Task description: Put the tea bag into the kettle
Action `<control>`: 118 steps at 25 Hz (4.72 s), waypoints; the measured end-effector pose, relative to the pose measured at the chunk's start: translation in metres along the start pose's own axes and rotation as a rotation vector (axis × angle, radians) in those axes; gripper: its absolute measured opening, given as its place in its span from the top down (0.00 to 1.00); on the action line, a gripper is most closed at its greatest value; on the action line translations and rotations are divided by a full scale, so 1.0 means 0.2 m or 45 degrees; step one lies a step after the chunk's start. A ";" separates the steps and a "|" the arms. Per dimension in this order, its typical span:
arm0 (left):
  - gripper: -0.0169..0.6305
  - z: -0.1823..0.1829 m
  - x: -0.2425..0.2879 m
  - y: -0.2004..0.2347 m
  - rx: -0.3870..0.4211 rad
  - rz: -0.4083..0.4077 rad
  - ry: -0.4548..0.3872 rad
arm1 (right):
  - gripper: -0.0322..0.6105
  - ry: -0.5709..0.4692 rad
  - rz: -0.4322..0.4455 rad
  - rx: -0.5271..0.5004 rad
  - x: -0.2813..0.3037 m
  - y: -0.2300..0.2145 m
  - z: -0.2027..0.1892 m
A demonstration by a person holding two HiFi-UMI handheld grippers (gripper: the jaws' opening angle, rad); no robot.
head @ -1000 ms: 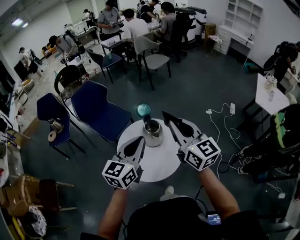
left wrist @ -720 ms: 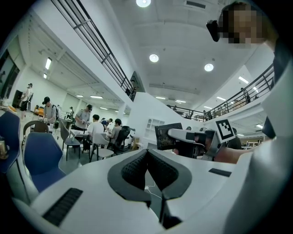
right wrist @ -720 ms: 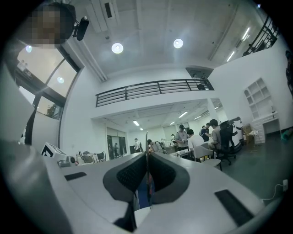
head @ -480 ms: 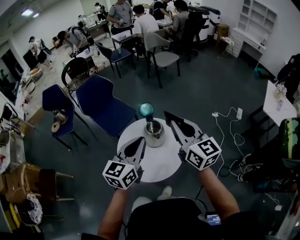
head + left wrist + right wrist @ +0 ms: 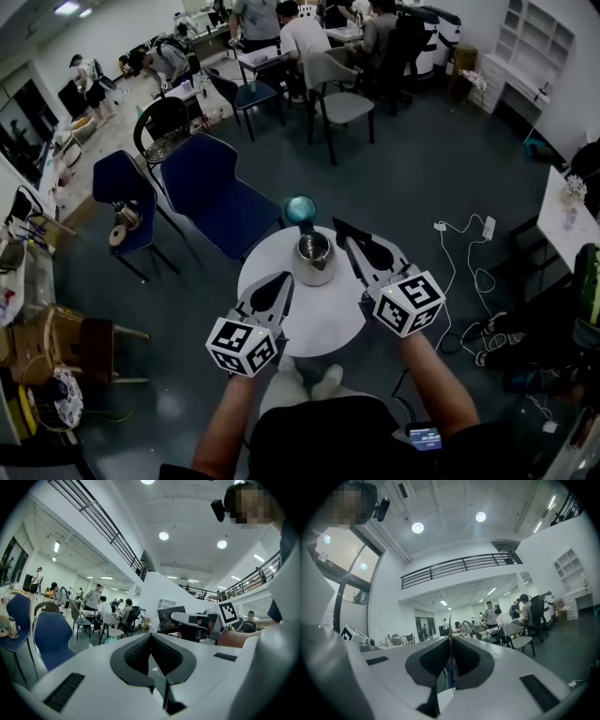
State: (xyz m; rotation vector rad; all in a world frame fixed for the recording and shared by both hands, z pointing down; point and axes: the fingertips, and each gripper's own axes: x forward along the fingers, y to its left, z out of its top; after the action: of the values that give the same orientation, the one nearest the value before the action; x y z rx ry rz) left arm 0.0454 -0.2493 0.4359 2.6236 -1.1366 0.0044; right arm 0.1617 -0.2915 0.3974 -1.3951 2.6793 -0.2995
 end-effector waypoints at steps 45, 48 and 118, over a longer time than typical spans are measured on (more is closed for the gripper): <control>0.95 0.17 0.15 0.74 -0.050 -0.003 0.028 | 0.90 0.539 -0.115 -0.137 0.83 -0.24 -0.69; 0.95 0.15 0.14 0.79 -0.057 0.005 0.028 | 0.90 0.611 -0.118 -0.149 0.86 -0.25 -0.80; 0.95 0.04 0.37 1.04 -0.173 0.028 0.076 | 0.78 1.059 0.006 -0.205 1.04 -0.42 -1.38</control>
State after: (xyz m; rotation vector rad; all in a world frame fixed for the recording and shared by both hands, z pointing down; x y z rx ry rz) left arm -0.0527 -0.4402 0.4895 2.4756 -1.1051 0.0094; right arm 0.0593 -0.4753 0.6844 -1.5572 3.4090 -0.8427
